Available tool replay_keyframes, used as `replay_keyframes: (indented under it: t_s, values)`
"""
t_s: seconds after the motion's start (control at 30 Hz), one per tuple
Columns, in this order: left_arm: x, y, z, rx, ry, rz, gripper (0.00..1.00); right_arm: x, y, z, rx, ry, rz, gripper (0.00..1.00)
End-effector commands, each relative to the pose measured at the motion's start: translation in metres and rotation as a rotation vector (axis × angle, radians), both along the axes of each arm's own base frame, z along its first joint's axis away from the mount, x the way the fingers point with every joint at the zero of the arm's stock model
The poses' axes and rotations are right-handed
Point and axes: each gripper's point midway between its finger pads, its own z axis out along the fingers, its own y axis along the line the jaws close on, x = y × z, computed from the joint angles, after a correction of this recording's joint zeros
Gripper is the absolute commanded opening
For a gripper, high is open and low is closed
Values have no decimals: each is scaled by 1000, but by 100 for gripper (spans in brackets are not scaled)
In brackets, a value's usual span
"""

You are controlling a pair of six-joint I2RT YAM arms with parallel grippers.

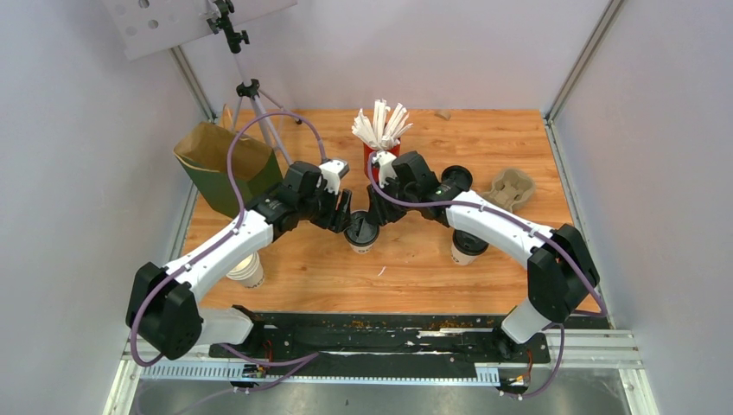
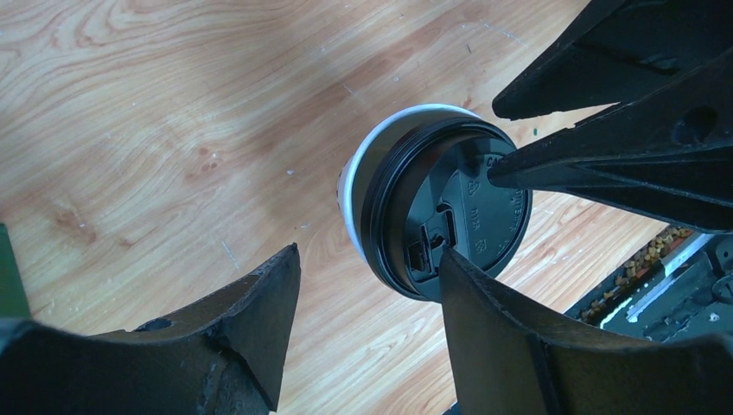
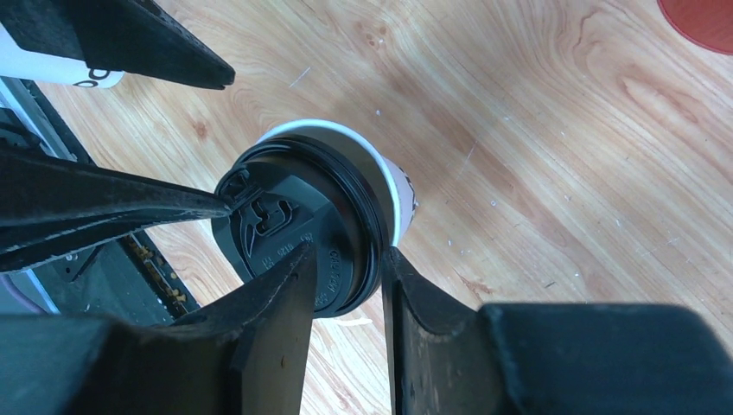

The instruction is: Pack the takeout coffee

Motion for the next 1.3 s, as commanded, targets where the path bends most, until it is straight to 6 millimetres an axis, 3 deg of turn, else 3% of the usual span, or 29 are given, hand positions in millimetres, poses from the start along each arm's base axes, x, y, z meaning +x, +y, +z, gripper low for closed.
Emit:
replay_keyframes:
  t_s: [0.0,0.3,0.57,0.8,0.93,1.27]
  values:
    - [8,-7,4,-11,-53,-52,68,14,8,23,52,-41,-25,34]
    - [20,-7,0,24,-62,-35,59,14,9,19,52,-28,-39,34]
    - [27,-13,0,11,-60,-31,52,14,7,20,53,-38,-44,42]
    - [30,-18,7,-14,-59,-29,49,13,8,16,51,-30,-34,39]
    - [31,-18,13,-14,-50,-13,48,15,6,18,42,-41,-45,46]
    - [36,-22,13,-13,-26,-6,40,20,1,22,24,-66,-66,52]
